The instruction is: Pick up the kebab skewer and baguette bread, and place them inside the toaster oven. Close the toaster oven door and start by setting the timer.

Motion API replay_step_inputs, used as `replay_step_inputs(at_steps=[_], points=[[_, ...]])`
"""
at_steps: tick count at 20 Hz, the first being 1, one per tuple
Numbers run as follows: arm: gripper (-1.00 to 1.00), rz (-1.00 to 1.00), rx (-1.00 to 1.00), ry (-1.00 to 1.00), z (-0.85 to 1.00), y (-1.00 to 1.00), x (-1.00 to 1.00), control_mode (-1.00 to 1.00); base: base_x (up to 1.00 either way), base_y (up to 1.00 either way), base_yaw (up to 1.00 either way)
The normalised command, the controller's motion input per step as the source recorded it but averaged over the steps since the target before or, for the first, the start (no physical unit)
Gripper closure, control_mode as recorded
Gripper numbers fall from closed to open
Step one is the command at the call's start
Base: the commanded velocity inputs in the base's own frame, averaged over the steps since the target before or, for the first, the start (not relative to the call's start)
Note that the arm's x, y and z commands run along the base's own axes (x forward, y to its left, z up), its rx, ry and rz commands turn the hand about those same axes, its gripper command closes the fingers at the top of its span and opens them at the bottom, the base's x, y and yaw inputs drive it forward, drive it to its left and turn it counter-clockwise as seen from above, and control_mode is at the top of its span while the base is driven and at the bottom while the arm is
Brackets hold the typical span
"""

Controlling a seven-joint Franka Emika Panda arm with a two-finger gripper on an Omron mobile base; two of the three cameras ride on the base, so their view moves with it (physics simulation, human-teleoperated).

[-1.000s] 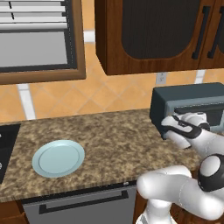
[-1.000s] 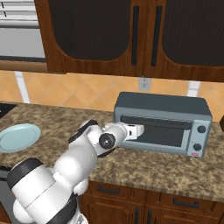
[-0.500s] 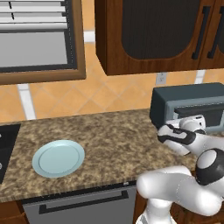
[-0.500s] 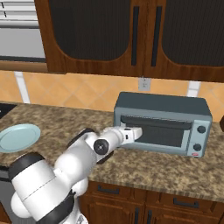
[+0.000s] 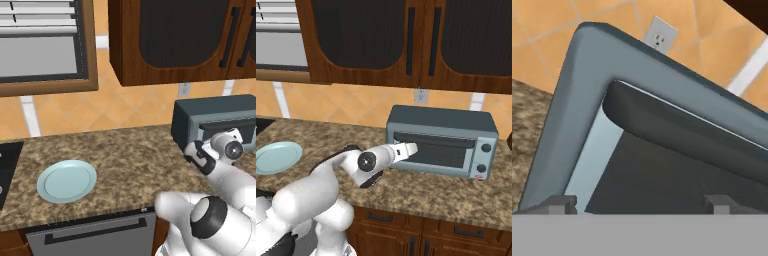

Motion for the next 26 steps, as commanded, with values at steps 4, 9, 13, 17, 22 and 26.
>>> replay_step_inputs(at_steps=[4,9,13,17,22,26], points=[[-1.0,0.05,0.0,0.28,0.26,0.0,-0.65,-1.0,0.0,0.0,0.0],[-1.0,0.08,0.01,0.2,0.28,-0.08,-0.75,-1.0,0.0,0.0,0.0],[-1.0,0.17,0.01,0.11,0.28,-0.37,-0.46,-1.0,0.0,0.0,0.0],[-1.0,0.25,0.0,0.01,0.48,-0.6,-0.28,-1.0,0.0,0.0,0.0],[-1.0,0.33,0.0,0.0,0.41,-0.65,-0.42,-1.0,0.0,0.0,0.0],[-1.0,0.21,0.0,0.0,0.14,-0.63,-0.21,-1.0,0.0,0.0,0.0]])
